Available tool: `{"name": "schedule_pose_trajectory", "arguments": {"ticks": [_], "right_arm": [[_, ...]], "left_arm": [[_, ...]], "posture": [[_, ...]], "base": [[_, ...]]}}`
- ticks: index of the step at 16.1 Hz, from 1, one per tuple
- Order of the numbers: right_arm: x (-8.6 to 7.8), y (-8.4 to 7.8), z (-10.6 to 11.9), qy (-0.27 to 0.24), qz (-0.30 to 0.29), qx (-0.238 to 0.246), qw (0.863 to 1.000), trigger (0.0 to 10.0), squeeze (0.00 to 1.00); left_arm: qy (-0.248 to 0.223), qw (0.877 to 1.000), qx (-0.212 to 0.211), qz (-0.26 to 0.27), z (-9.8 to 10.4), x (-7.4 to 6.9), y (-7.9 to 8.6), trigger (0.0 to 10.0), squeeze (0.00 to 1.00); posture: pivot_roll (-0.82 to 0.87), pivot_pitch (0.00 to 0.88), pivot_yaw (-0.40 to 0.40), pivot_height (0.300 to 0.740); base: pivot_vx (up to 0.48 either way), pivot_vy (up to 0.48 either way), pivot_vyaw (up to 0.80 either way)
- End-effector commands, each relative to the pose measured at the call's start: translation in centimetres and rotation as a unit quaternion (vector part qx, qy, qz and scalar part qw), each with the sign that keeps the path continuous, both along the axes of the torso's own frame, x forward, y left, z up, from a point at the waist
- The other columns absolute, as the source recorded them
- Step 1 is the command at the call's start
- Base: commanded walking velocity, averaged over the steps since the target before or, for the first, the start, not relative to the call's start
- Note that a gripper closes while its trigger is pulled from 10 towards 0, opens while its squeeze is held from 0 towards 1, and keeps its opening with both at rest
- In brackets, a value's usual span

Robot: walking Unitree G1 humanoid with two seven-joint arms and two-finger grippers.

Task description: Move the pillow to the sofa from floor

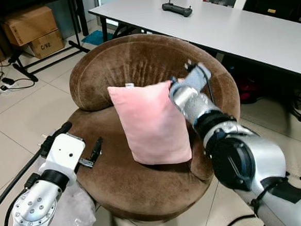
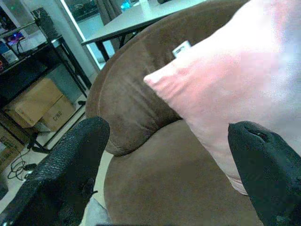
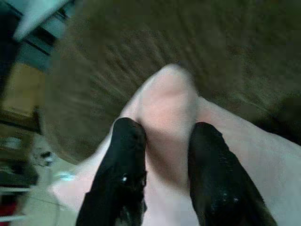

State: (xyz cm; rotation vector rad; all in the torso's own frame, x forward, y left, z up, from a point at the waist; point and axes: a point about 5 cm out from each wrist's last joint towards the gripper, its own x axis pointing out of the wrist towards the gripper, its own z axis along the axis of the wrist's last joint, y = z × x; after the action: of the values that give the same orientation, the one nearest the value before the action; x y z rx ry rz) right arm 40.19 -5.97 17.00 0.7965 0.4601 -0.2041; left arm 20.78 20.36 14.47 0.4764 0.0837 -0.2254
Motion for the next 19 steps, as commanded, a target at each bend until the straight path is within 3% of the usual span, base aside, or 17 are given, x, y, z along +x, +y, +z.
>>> {"name": "schedule_pose_trajectory", "arguments": {"ticks": [1,5,8,10,12,13,14,16,18,19], "right_arm": [[0.4,-0.5,0.9,-0.014,-0.012,0.012,1.000,10.0,1.00],[1.1,-1.3,2.8,-0.071,-0.001,-0.008,0.997,10.0,1.00],[1.3,-2.7,2.8,-0.136,0.043,-0.126,0.982,10.0,1.00],[0.8,-3.9,1.5,-0.192,0.080,-0.193,0.959,10.0,1.00],[-1.0,-6.5,-1.4,-0.198,0.079,-0.209,0.954,10.0,0.99],[-2.6,-7.7,-2.3,-0.209,0.067,-0.223,0.950,10.0,0.15],[-5.5,-8.7,-3.1,-0.232,0.074,-0.264,0.933,10.0,0.00],[-7.5,-9.1,-3.7,-0.227,0.074,-0.284,0.929,10.0,0.00],[-10.2,-9.8,-4.8,-0.215,0.096,-0.343,0.910,10.0,0.00],[-12.0,-10.4,-5.7,-0.186,0.088,-0.344,0.916,10.0,0.00]], "left_arm": [[-0.003,1.000,0.000,-0.001,0.3,0.1,0.1,10.0,0.00],[-0.008,1.000,0.005,0.003,0.4,0.4,0.3,10.0,0.00],[-0.026,0.999,-0.016,0.028,0.6,1.0,0.0,10.0,0.00],[-0.038,0.997,-0.050,0.050,0.7,1.6,-0.5,10.0,0.00],[-0.027,0.995,-0.079,0.057,0.1,2.3,-1.3,10.0,0.00],[-0.016,0.994,-0.089,0.063,-0.4,2.3,-1.4,10.0,0.00],[-0.010,0.993,-0.093,0.068,-0.8,2.3,-1.6,10.0,0.00],[-0.008,0.992,-0.097,0.074,-1.0,2.3,-1.6,10.0,0.00],[-0.012,0.991,-0.101,0.083,-1.2,2.7,-1.7,10.0,0.00],[-0.022,0.992,-0.089,0.084,-1.1,2.9,-1.9,10.0,0.00]], "posture": [[0.20,0.000,-0.102,0.740],[0.20,0.000,-0.103,0.740],[0.20,0.000,-0.117,0.740],[0.18,0.000,-0.099,0.740],[0.15,0.000,-0.073,0.740],[0.15,0.000,-0.073,0.740],[0.13,0.000,-0.061,0.740],[0.13,0.000,-0.058,0.740],[0.09,0.000,-0.048,0.740],[0.09,0.000,-0.051,0.740]], "base": [[0.000,0.000,0.00],[0.000,0.000,0.00],[0.000,0.000,0.00],[0.000,0.000,0.00],[0.000,0.000,0.00],[0.000,0.000,0.00],[0.000,0.000,0.00],[0.000,0.000,0.00],[0.000,0.000,0.00],[0.000,0.000,0.00]]}}
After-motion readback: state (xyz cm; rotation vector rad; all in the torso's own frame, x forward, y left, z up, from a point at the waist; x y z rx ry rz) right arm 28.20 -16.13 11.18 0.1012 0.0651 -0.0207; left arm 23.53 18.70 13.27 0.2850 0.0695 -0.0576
